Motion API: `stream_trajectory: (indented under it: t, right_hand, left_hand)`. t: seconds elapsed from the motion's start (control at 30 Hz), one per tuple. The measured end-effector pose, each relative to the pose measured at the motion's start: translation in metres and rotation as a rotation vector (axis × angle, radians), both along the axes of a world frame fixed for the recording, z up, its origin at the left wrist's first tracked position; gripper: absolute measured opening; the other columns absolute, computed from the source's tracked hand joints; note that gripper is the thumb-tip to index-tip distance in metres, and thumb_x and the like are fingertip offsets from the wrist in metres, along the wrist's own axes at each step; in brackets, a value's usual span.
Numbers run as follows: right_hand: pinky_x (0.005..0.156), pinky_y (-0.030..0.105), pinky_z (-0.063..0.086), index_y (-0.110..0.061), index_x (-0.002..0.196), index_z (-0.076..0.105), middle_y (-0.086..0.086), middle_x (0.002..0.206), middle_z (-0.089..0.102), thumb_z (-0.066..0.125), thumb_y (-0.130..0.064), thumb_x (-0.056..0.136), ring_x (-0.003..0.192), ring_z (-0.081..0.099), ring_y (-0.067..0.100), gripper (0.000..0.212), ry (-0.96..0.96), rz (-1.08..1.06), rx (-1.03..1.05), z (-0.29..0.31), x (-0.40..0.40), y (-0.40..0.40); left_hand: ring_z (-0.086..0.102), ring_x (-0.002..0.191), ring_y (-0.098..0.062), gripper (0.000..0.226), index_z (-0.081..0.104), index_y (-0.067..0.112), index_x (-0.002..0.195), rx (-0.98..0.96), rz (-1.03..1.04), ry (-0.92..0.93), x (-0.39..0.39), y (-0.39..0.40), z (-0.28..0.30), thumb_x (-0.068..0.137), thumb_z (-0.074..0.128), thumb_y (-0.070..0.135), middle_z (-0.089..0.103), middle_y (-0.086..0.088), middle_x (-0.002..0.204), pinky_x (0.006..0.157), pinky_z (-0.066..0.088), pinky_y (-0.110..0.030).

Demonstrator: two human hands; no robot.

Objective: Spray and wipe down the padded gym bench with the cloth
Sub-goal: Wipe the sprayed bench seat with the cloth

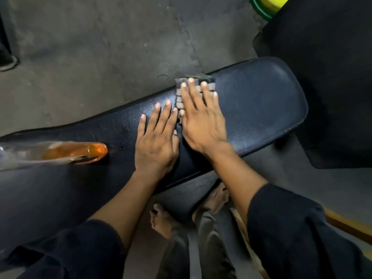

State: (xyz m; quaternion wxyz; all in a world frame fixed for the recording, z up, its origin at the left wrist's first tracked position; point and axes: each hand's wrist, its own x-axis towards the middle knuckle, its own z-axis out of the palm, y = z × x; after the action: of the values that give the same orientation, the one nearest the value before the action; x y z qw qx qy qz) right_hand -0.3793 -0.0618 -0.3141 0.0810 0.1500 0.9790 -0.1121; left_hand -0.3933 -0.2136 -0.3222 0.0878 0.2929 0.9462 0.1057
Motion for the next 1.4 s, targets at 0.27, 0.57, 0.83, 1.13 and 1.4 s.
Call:
stream_trajectory:
  t: [0.27,0.57,0.83,1.13,1.4]
  right_hand:
    - [0.131,0.059,0.022,-0.03,0.173,0.015,-0.002,0.182,0.003,0.049,-0.035,0.106,0.168,0.008,0.031,0.075,-0.027,0.12,-0.02,0.009,0.106,-0.039]
    - [0.133,0.064,0.002,-0.037,0.171,0.019,0.016,0.18,-0.009,0.033,-0.058,0.107,0.167,-0.004,0.04,0.069,-0.078,-0.015,-0.001,0.003,0.023,-0.029]
    - [0.132,0.063,0.016,-0.038,0.172,0.01,0.006,0.181,-0.008,0.032,-0.05,0.11,0.168,-0.002,0.032,0.067,-0.098,0.216,0.001,0.008,0.108,-0.073]
    - [0.13,0.07,0.003,-0.042,0.171,0.009,0.006,0.181,-0.009,0.026,-0.06,0.11,0.167,-0.004,0.036,0.067,-0.116,0.034,0.021,0.0,0.039,-0.038]
    - [0.13,0.069,0.01,-0.045,0.171,0.005,0.0,0.182,-0.008,0.028,-0.055,0.108,0.168,-0.003,0.029,0.068,-0.123,0.139,0.021,0.008,0.108,-0.082]
  left_hand:
    - [0.017,0.168,-0.019,0.061,0.031,0.016,0.17,-0.042,-0.061,0.073,0.025,-0.067,0.004,0.113,0.039,0.036,0.02,-0.002,0.181,0.135,0.021,-0.052]
    - [0.023,0.167,-0.02,0.063,0.036,0.016,0.169,-0.035,-0.075,0.14,0.03,-0.091,-0.004,0.111,0.041,0.041,0.026,-0.002,0.179,0.133,0.024,-0.054]
    - [0.02,0.167,-0.019,0.065,0.032,0.014,0.17,-0.021,-0.02,0.108,0.035,-0.097,0.001,0.108,0.039,0.034,0.021,-0.003,0.18,0.133,0.024,-0.056]
    - [0.017,0.168,-0.016,0.07,0.029,0.018,0.171,-0.034,0.001,0.118,0.034,-0.097,-0.007,0.104,0.041,0.035,0.018,0.001,0.182,0.134,0.02,-0.053]
    - [0.012,0.169,-0.015,0.072,0.025,0.017,0.172,-0.044,-0.015,0.1,0.037,-0.099,-0.005,0.104,0.04,0.036,0.014,0.0,0.182,0.135,0.017,-0.053]
